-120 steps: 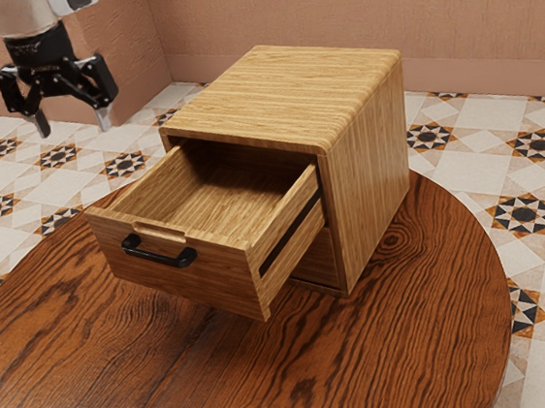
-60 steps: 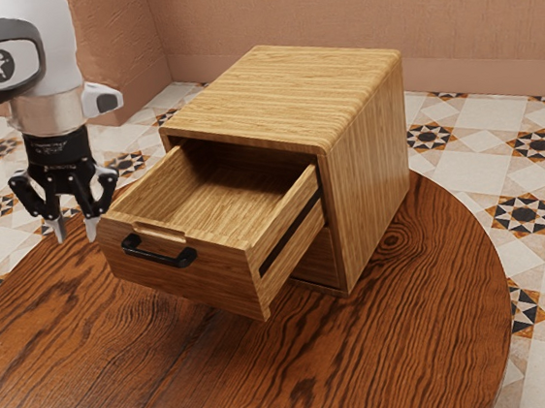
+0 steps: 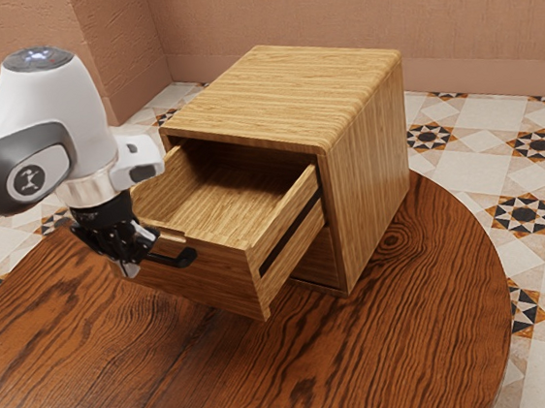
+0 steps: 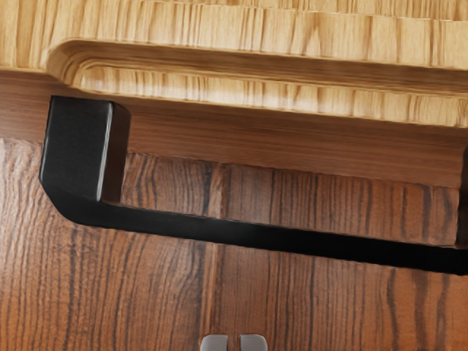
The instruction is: Push the drawer handle with one arm to close the drawer
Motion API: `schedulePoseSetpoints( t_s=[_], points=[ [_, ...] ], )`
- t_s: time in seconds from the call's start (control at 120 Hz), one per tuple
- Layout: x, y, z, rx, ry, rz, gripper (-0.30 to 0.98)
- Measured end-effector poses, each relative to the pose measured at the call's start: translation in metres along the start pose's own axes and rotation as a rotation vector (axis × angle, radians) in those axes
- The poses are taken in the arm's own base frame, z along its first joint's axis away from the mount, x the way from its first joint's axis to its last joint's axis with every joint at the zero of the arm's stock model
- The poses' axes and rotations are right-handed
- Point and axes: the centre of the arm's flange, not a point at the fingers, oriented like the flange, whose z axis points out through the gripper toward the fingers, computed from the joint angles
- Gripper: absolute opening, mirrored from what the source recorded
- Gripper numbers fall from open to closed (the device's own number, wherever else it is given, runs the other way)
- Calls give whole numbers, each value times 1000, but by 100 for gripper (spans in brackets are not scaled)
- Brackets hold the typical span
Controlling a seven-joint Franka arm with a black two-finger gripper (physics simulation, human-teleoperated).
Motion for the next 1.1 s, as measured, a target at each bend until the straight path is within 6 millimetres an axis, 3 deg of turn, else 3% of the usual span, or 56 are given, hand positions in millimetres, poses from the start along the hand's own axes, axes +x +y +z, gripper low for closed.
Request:
schedulePoseSetpoints(
  t_s=[0.142,0.3,1.1],
  points=[
    [0,8,7,-41,20,62,-9],
    [15,13,20,-59,22,121,-10],
    [147,22,37,-93,44,290,-10]
  ],
)
